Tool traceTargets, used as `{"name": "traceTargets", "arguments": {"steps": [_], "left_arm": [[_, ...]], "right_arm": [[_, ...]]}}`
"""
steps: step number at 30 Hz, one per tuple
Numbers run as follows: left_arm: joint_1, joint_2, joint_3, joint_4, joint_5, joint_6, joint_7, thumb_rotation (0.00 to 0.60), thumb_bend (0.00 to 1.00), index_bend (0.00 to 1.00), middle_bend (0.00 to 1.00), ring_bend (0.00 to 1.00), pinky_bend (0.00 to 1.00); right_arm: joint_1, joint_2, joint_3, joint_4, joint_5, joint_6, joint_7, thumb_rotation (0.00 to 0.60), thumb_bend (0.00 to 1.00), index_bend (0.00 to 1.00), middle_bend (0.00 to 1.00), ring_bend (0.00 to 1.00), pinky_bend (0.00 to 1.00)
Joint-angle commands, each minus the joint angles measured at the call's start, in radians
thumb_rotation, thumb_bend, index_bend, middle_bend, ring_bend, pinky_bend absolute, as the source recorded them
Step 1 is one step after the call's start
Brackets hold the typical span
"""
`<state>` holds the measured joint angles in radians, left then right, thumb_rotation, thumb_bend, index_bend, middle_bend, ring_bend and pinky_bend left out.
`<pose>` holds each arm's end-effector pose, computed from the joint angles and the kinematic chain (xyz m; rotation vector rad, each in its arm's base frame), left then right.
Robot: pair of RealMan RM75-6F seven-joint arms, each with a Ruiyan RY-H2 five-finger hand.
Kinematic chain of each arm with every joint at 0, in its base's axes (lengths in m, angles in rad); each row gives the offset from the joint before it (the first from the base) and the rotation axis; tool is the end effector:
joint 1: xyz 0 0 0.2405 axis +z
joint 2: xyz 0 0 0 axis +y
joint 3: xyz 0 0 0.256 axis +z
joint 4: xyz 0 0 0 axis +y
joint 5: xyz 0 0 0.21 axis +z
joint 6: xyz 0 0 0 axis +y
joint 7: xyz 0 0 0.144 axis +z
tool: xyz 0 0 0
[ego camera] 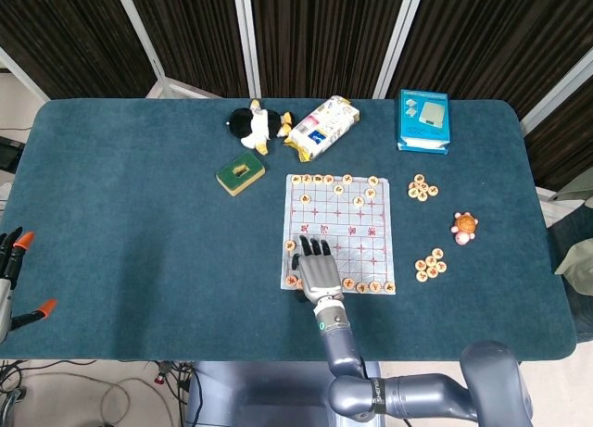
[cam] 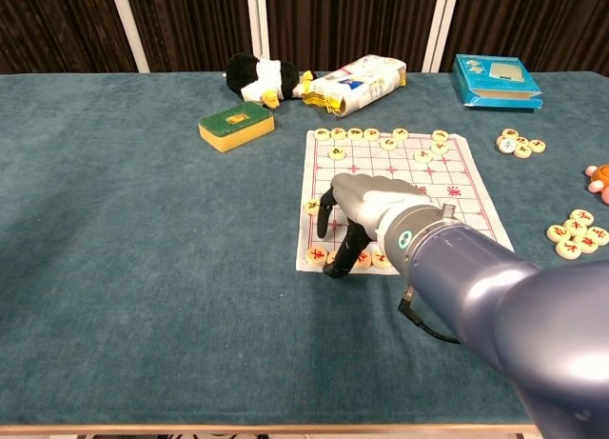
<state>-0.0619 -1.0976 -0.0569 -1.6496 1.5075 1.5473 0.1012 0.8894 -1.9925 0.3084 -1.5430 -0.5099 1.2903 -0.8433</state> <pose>-0.3042 0.1747 0.1712 -1.3663 -0.7992 -0.8719 -0.0572 -0.2914 -0.1121 1.6828 -1.2598 0.7244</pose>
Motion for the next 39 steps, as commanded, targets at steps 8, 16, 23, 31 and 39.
{"name": "traceTargets", "arguments": {"steps": [8, 16, 23, 31, 39], "left_arm": [[0.0, -0.003, -0.001, 0.003, -0.001, 0.001, 0.001, 0.6, 0.05, 0.0, 0.0, 0.0, 0.05], [0.0, -0.004, -0.003, 0.003, -0.003, 0.003, -0.001, 0.6, 0.05, 0.0, 0.0, 0.0, 0.05], [0.0, -0.004, -0.004, 0.004, -0.004, 0.003, -0.002, 0.6, 0.05, 0.0, 0.0, 0.0, 0.05], [0.001, -0.005, -0.006, 0.004, -0.009, 0.004, -0.005, 0.6, 0.05, 0.0, 0.0, 0.0, 0.05], [0.001, -0.006, -0.007, 0.004, -0.011, 0.004, -0.003, 0.6, 0.05, 0.0, 0.0, 0.0, 0.05]], "right_arm": [[-0.004, -0.02, 0.011, 0.026, -0.004, -0.006, -0.004, 0.6, 0.33, 0.44, 0.0, 0.0, 0.02], [-0.008, -0.034, 0.017, 0.036, -0.013, -0.012, -0.002, 0.6, 0.33, 0.46, 0.0, 0.0, 0.02], [-0.008, -0.046, 0.022, 0.048, -0.016, -0.015, -0.006, 0.6, 0.33, 0.47, 0.0, 0.0, 0.02], [-0.006, -0.06, 0.034, 0.072, -0.02, -0.022, -0.01, 0.6, 0.33, 0.49, 0.0, 0.0, 0.02], [-0.003, -0.073, 0.044, 0.086, -0.021, -0.029, -0.016, 0.6, 0.33, 0.51, 0.0, 0.0, 0.02]]}}
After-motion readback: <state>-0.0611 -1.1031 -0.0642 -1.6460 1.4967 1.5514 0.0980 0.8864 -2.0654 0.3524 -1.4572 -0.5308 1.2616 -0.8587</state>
